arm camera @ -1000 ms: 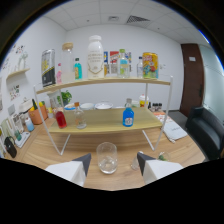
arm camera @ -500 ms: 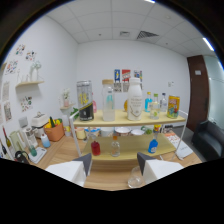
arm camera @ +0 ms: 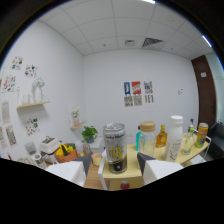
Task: Make me a cup of Mojito.
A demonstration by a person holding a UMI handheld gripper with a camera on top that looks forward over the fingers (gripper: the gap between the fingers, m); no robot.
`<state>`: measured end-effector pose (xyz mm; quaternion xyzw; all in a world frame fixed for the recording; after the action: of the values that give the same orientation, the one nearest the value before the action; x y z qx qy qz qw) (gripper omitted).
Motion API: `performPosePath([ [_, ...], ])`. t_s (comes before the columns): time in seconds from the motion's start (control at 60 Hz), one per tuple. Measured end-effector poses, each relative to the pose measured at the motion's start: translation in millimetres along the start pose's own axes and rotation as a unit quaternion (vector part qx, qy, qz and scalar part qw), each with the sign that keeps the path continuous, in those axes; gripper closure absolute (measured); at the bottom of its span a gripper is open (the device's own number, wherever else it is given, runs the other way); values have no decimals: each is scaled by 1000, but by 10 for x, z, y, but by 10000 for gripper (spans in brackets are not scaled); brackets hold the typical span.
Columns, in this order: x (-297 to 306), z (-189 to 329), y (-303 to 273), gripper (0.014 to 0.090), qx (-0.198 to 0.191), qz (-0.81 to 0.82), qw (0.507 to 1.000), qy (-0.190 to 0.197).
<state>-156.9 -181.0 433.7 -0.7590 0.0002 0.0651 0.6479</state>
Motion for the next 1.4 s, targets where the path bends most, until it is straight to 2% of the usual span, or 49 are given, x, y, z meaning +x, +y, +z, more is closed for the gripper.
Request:
performPosePath([
  [0.283,-12,733,123,211,-29,-5,1000,6],
  [0.433,34,919,99,375,-23,-21,999,18],
  [0.5,84,949,62,492,-17,-25,999,31],
  [0.517,95,939,52,501,-14,-25,999,33],
  [0.683,81,916,42,516,-9,-29,999,32],
  [0.85,47,839,34,527,-9,-40,999,11],
  [1.133,138,139,-175,529,36,-34,999,-4],
  [1.25,305,-137,3,531,34,-29,999,-1],
  [1.4,545,-322,578,528,6,-17,1000,-9],
])
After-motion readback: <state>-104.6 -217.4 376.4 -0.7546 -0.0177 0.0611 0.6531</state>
